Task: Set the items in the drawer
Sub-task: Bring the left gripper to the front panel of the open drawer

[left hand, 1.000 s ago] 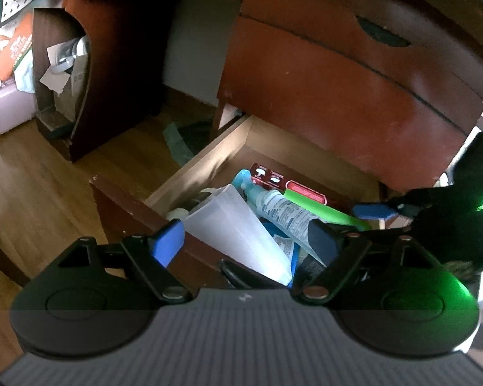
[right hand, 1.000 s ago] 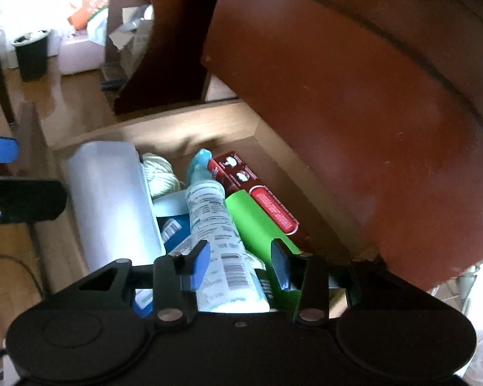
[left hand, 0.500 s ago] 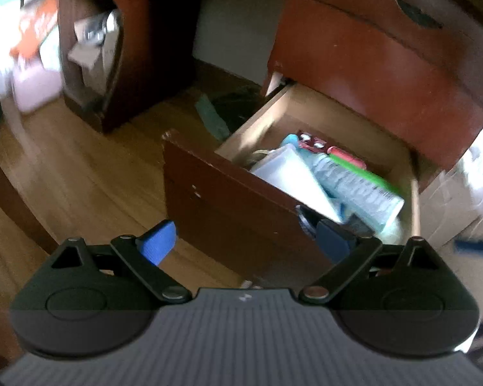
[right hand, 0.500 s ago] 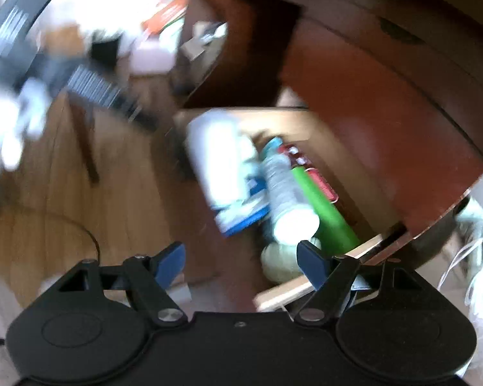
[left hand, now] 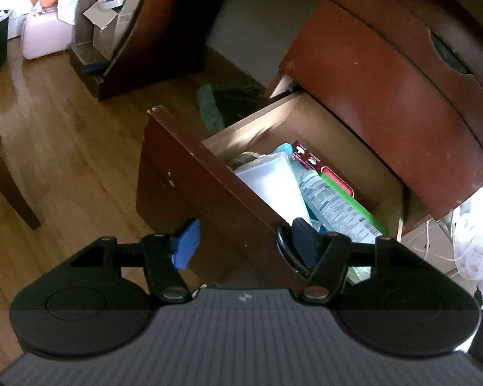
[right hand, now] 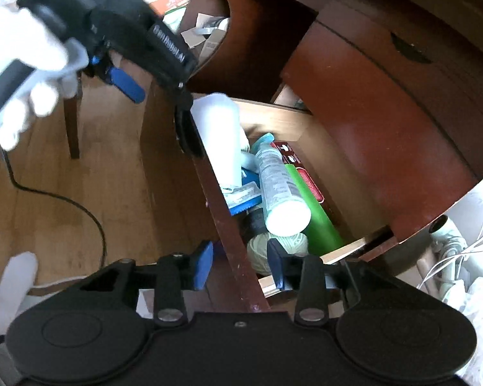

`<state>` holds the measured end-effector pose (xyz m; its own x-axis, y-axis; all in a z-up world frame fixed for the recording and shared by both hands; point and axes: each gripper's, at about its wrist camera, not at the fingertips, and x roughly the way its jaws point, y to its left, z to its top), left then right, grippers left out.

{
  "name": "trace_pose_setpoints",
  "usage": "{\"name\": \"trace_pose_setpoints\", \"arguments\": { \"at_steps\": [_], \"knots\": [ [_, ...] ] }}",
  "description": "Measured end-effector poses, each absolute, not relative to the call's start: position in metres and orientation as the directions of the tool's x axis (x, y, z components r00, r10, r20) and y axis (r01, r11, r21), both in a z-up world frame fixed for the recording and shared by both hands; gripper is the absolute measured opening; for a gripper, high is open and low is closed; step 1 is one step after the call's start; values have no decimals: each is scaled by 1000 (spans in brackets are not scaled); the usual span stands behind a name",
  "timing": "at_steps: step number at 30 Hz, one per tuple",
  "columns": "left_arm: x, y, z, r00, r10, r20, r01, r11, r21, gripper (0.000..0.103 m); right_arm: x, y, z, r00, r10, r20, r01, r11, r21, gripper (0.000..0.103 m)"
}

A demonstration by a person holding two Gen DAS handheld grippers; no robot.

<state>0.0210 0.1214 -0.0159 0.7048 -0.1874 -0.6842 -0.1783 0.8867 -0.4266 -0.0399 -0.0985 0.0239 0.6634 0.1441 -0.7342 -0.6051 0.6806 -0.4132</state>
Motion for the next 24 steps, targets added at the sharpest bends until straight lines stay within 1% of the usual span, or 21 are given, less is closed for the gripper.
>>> {"name": "trace_pose_setpoints", "arguments": {
  "at_steps": [3,8,10,12,14,17,24],
  "knots": [
    [20,126,-18,702,-175,-690,-194,886,-421,63,-44,-94,15,668,120,-735,-609,655,-447,40],
    [19,134,-20,717,-188,-672,-203,865,-459,65,-47,-86,10,683,72,-726,-591,639,-493,39],
    [20,131,-21,726,-181,-664,-198,869,-453,70,-46,-84,9,688,64,-723,-585,639,-500,40],
    [21,126,-23,723,-156,-673,-214,875,-433,85,-48,-82,6,698,53,-714,-580,627,-521,41],
    [24,123,-24,718,-140,-682,-229,877,-422,84,-53,-79,3,712,43,-701,-573,614,-543,42],
    [24,122,-22,728,-118,-675,-235,882,-408,74,-55,-80,2,718,46,-694,-576,598,-557,42],
    [22,115,-20,745,-33,-666,-293,881,-372,76,-49,-86,6,703,75,-707,-582,632,-512,41]
  ]
}}
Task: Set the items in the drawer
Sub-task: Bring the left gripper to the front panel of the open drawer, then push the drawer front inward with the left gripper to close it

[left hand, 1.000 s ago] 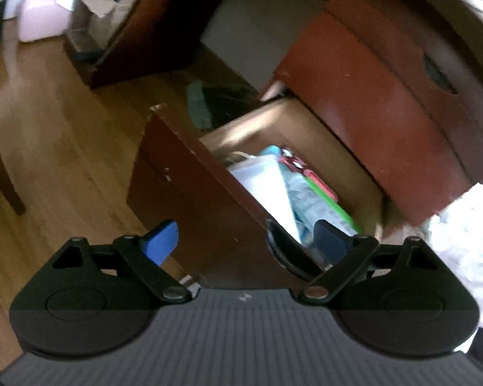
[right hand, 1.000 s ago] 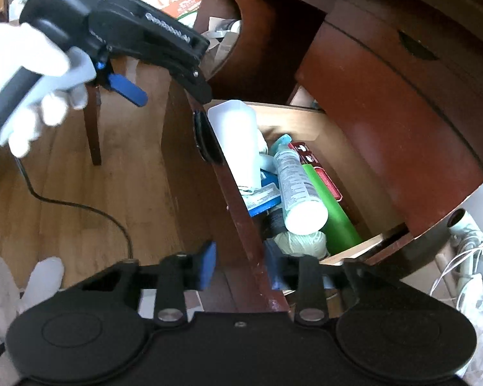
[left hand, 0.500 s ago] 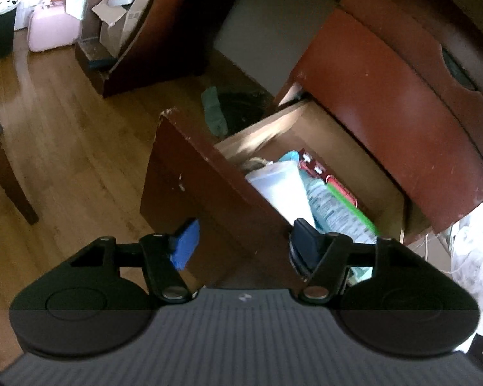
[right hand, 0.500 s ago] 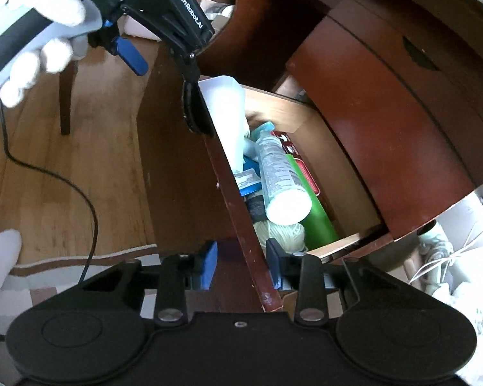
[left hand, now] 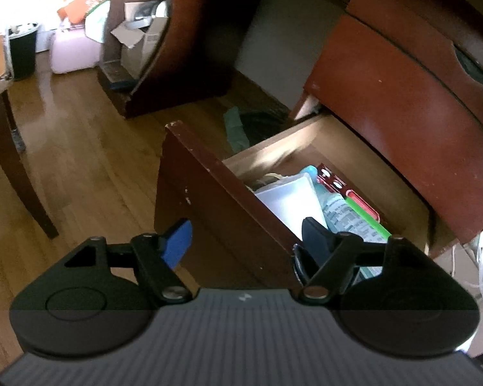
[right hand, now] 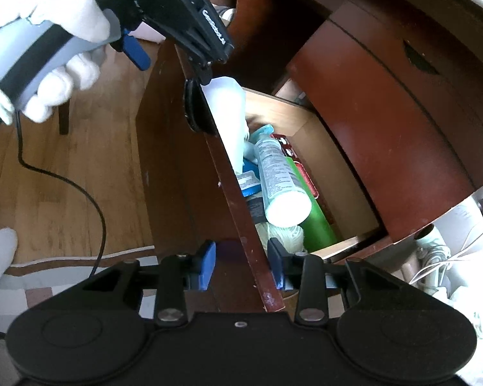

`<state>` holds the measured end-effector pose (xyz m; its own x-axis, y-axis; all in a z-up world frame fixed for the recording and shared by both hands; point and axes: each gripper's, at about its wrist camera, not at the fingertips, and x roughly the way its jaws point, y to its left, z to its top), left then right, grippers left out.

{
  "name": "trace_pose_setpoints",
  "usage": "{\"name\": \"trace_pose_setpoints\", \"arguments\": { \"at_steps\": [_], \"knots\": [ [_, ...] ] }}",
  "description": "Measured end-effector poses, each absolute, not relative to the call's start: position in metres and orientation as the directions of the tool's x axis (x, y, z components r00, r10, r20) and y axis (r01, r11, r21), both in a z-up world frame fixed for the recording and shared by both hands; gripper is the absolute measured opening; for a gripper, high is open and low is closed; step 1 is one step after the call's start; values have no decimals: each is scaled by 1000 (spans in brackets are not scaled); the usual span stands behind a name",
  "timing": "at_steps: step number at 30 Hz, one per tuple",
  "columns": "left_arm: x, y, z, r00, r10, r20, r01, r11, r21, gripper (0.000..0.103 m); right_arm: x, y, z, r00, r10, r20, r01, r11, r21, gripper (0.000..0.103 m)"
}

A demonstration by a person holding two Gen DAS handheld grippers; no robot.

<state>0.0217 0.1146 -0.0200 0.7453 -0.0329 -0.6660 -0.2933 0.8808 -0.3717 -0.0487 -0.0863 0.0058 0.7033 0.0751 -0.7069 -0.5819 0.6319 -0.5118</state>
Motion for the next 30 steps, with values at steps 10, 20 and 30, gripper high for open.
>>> {"name": "trace_pose_setpoints", "arguments": {
  "at_steps": [10,20,30],
  "knots": [
    [42,98,-30,689,-50,-723,-364,839,-405,75,-45,-91,6,704,58,-708,-553,670,-495,41],
    [40,78,-22,718,-102,-689,-293,853,-432,73,-34,-93,6,701,33,-712,-524,702,-483,43],
    [50,73,-42,707,-242,-664,-321,727,-607,72,-9,-94,3,705,-35,-708,-447,754,-482,48]
  ]
}}
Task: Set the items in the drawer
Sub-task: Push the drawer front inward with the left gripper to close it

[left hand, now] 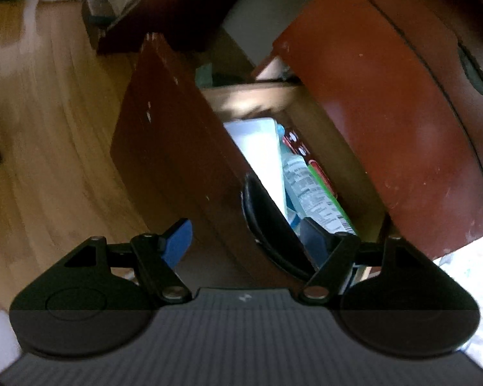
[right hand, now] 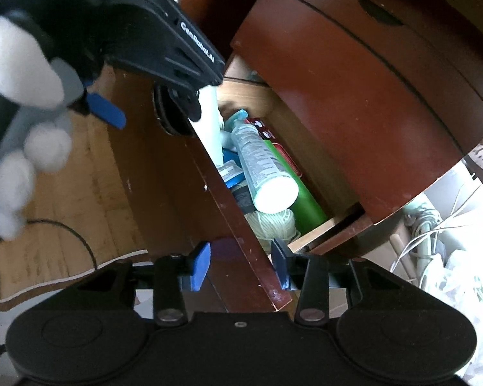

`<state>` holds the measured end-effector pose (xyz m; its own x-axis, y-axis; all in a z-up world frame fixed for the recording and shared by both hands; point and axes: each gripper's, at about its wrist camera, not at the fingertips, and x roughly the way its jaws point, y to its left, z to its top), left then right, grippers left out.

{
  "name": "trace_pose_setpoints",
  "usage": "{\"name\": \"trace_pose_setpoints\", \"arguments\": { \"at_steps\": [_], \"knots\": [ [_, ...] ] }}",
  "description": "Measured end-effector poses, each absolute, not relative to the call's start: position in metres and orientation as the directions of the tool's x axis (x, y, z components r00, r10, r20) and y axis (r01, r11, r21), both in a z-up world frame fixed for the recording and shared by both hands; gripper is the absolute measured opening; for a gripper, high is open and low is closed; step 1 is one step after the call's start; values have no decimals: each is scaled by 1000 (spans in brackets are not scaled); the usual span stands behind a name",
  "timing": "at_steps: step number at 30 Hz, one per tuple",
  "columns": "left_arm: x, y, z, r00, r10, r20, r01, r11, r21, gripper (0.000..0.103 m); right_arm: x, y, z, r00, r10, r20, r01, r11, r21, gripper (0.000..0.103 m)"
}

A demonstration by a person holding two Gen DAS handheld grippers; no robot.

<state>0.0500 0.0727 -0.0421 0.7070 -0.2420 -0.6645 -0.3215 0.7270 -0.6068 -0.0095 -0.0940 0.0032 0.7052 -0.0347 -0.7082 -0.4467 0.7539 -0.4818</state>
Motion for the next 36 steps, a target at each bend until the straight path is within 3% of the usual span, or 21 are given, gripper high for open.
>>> {"name": "trace_pose_setpoints", "arguments": {
  "at_steps": [8,14,17,19,21,23,25,31,36],
  "knots": [
    [65,53,-46,723,-270,-636,-320,686,-654,65,14,-102,28,718,-5,-696,-371,844,-388,46],
    [70,41,-43,751,-235,-617,-275,739,-616,66,28,-93,1,697,-43,-715,-409,796,-446,49],
    [74,41,-51,769,-269,-580,-271,685,-677,63,33,-97,1,702,-48,-711,-394,805,-443,49],
    [79,48,-58,786,-329,-524,-249,607,-754,69,35,-103,0,714,-64,-697,-373,808,-456,49],
    [82,60,-64,805,-377,-458,-202,552,-809,64,35,-108,-3,731,-94,-676,-347,801,-487,49],
    [84,64,-69,814,-359,-456,-207,555,-806,67,39,-117,-7,736,-116,-667,-322,807,-495,49],
    [86,67,-73,816,-354,-457,-213,551,-807,63,42,-122,-10,748,-120,-653,-313,803,-507,50],
    [100,60,-79,818,-375,-436,-166,572,-803,63,44,-110,-31,811,-222,-541,-260,691,-674,51],
    [110,47,-86,814,-417,-404,-120,560,-820,64,47,-114,-40,817,-207,-538,-243,722,-647,53]
  ]
}}
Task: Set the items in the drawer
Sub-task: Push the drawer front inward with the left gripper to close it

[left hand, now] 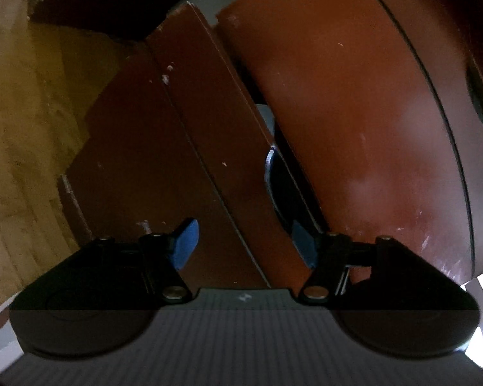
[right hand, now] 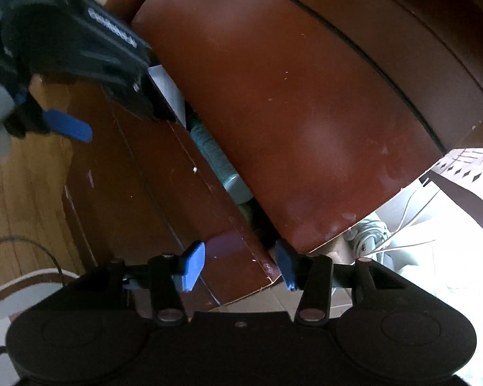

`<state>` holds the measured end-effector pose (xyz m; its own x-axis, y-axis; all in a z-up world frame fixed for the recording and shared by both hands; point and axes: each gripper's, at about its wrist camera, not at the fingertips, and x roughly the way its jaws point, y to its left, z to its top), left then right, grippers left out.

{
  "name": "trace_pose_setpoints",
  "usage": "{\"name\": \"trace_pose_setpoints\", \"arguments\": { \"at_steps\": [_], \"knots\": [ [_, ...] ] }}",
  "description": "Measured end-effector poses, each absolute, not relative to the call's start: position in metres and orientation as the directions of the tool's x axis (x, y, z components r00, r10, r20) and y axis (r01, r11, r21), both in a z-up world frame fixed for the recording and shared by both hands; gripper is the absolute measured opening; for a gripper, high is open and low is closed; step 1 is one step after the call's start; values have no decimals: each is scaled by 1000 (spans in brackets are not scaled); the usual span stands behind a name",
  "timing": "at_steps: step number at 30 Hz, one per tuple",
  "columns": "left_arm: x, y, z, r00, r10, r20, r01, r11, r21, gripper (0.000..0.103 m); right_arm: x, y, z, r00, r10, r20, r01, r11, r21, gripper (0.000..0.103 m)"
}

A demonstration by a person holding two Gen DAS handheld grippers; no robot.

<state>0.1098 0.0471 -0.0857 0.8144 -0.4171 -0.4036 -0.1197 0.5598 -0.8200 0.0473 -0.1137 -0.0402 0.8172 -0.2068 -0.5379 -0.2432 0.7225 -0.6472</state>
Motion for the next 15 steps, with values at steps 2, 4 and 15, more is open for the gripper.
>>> {"name": "trace_pose_setpoints", "arguments": {
  "at_steps": [2,4,15],
  "knots": [
    [111,42,-85,824,-423,-376,-96,551,-829,67,48,-114,-39,865,-180,-468,-193,742,-642,53],
    [113,36,-85,827,-431,-361,-74,553,-830,74,38,-111,-35,930,-92,-355,-159,771,-617,60],
    [108,43,-74,828,-376,-416,-38,702,-711,65,27,-112,-69,891,49,-452,-310,793,-525,55]
  ]
}}
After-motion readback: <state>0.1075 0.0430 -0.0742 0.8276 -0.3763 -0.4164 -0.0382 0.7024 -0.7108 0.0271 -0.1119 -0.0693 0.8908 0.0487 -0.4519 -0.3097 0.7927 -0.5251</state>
